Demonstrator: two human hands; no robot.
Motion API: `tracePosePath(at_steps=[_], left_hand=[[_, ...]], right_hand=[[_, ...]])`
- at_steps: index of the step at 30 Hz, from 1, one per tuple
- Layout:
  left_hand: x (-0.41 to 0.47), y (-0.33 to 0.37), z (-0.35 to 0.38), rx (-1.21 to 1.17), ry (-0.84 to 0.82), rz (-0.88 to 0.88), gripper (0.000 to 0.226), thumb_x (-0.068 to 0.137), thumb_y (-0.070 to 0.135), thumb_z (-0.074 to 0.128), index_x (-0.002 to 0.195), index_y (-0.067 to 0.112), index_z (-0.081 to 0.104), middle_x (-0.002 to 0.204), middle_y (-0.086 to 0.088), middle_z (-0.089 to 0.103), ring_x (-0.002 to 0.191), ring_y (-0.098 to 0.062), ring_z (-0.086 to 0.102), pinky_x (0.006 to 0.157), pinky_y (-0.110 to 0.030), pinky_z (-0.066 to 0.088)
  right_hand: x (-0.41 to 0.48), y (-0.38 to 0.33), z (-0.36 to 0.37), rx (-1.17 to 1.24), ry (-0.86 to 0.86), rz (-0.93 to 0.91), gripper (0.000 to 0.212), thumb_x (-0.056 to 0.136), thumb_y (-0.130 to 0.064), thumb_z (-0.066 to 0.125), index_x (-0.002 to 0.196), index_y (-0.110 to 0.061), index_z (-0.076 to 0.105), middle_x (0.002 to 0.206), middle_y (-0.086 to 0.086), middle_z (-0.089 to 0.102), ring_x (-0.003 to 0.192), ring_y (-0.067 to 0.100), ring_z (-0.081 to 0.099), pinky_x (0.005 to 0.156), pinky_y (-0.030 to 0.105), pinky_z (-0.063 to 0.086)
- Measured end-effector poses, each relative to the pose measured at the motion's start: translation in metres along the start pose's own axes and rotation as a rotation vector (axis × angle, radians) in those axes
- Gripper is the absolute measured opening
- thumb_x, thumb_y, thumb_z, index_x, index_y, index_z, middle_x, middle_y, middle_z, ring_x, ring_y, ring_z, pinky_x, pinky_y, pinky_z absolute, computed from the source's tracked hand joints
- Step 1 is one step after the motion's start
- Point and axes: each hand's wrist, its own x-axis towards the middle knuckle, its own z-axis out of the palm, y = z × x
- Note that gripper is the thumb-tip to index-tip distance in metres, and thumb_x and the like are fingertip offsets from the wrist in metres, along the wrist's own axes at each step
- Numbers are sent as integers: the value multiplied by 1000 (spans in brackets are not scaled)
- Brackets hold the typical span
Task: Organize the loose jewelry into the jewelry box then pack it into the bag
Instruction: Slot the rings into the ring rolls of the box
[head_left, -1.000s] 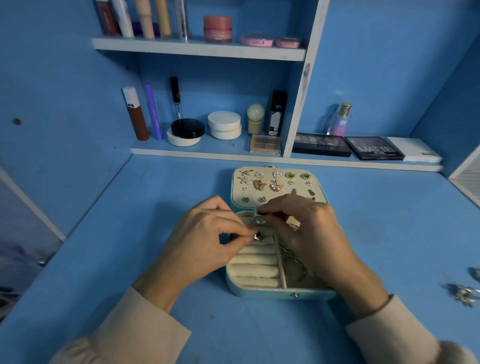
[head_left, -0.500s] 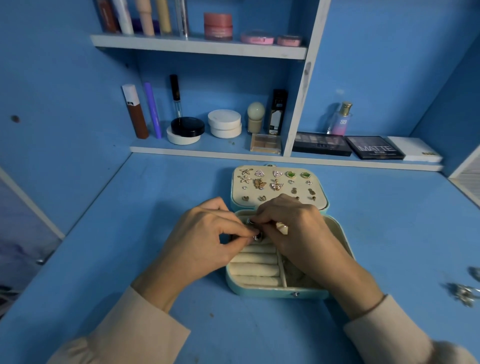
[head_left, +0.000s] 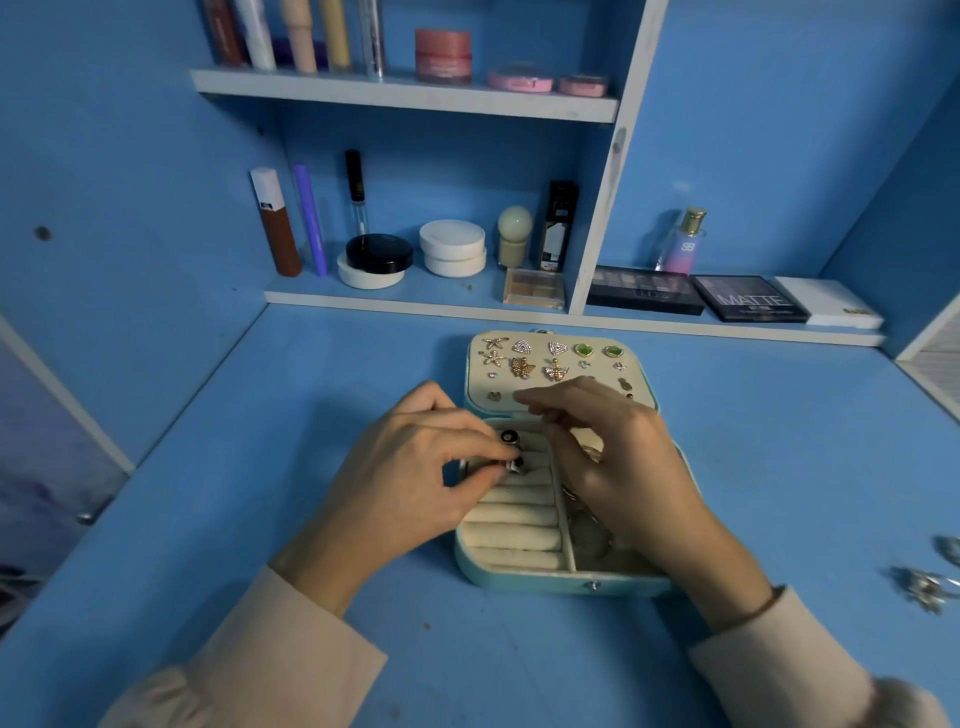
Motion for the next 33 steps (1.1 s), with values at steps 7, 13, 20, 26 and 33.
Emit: tracePosePath(at_steps=[7,13,20,26,33], left_hand=[[1,-2,-5,66,8,-26,26,75,50,59,82,29,72,71,24,57,75,-3,42,65,-22,41],[1,-2,-4,73,29,-25,26,74,49,60,81,27,75,68,19,58,74,-7,43,61,-26,45],[0,-4,-3,61,2,-42,28,74,50,59,78,27,75,69,20,56,76,-6,42,64,-24,42],[0,0,-2,24,-17,-66,24,79,44,55,76,26,71,67,19,55,76,-7,45,67,-19,39],[0,-2,-2,13,48,-18,24,83,32,51,78,19,70,76,14,64,78,-9,47,75,-17,39]], right_hand=[[-1,-3,-2,-56,5,33,12,74,-10,59,79,-15,68,77,-8,56,70,-1,44,67,7,36],[-6,-2,-3,-66,-92,43,14,72,-27,67,82,-19,74,76,-11,54,73,-10,46,68,2,33],[-4,-1,-2,-33,-158,32,21,73,-29,67,84,-14,75,77,-6,57,76,-10,46,70,2,34],[-3,-1,-6,-10,-192,83,13,77,-20,75,89,-16,74,83,-4,62,74,-2,52,71,9,40],[-9,-3,-44,122,-138,270,14,83,-10,68,93,-20,69,78,-5,66,70,4,57,66,15,46]])
